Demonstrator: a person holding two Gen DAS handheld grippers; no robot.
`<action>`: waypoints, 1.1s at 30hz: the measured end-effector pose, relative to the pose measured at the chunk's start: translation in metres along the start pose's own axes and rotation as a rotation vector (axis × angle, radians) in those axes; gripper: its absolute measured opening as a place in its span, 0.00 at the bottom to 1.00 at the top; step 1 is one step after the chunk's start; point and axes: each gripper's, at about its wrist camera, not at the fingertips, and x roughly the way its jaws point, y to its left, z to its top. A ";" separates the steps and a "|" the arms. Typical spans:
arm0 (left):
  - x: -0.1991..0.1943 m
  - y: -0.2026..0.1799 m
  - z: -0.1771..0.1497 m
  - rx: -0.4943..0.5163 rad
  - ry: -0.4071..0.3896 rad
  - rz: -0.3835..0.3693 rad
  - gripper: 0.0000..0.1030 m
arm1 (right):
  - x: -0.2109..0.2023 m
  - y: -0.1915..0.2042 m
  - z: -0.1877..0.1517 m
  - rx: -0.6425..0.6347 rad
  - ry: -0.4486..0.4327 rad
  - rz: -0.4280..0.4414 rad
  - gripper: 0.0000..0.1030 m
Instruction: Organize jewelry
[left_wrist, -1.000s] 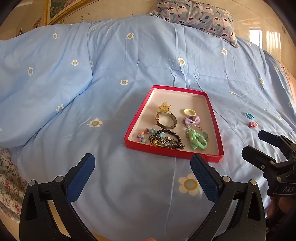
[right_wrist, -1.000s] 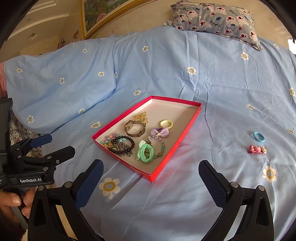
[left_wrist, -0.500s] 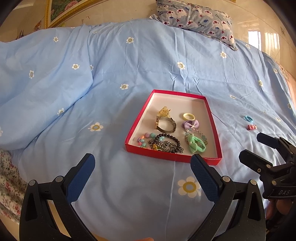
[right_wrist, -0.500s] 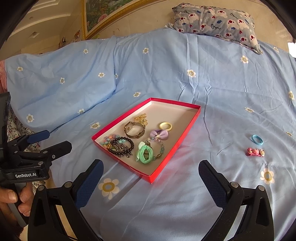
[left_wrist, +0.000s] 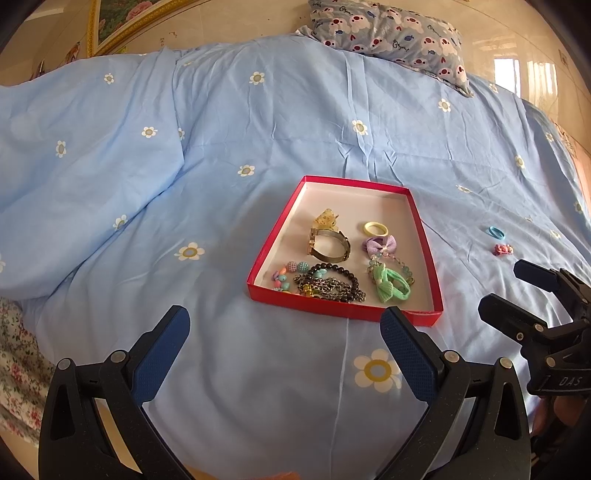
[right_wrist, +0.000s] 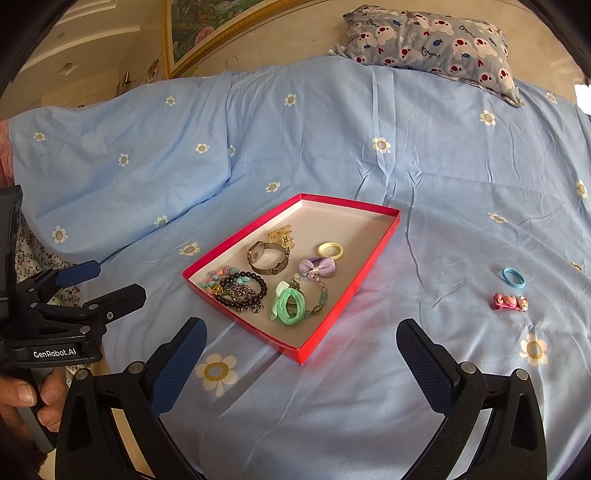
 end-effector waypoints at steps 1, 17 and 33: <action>0.000 0.000 0.000 0.002 0.000 0.000 1.00 | 0.000 0.000 0.000 0.000 0.000 0.000 1.00; 0.004 0.001 -0.001 0.009 0.013 -0.008 1.00 | -0.002 0.000 0.002 -0.004 0.002 0.002 1.00; 0.006 0.000 -0.001 0.019 0.005 -0.011 1.00 | -0.002 0.001 0.002 -0.007 0.001 0.002 1.00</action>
